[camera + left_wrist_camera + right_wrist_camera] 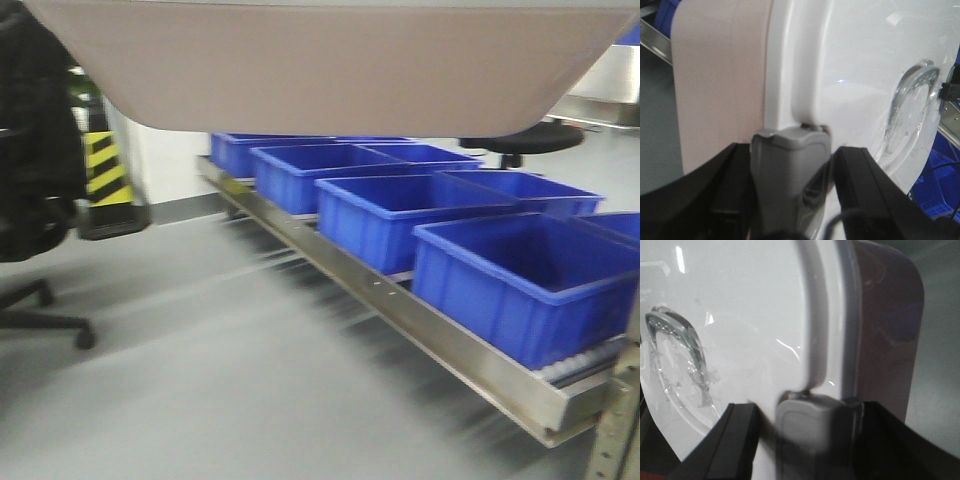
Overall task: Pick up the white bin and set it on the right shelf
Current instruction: 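Carry the bin with both grippers to the rack of blue crates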
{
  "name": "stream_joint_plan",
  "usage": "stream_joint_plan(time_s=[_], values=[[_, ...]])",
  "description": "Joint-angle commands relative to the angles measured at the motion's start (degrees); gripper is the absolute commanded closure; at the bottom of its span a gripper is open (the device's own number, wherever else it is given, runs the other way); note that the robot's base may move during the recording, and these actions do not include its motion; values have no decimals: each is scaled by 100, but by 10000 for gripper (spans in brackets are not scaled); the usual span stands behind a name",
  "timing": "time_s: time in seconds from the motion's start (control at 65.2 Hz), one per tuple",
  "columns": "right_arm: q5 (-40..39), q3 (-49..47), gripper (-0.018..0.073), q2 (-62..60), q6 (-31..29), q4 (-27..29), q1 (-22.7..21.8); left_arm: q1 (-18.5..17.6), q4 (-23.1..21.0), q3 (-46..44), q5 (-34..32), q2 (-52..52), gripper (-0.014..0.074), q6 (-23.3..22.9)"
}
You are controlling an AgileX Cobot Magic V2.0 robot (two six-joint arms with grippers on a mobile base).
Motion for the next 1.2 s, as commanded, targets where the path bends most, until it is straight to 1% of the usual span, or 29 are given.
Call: stream_joint_plan(time_s=[0.0, 1.181], values=[[688, -225, 231, -159, -59, 1080, 92, -133, -916, -204, 155, -167, 420, 25], [677, -225, 231, -159, -59, 1080, 92, -133, -916, -204, 155, -167, 420, 25]])
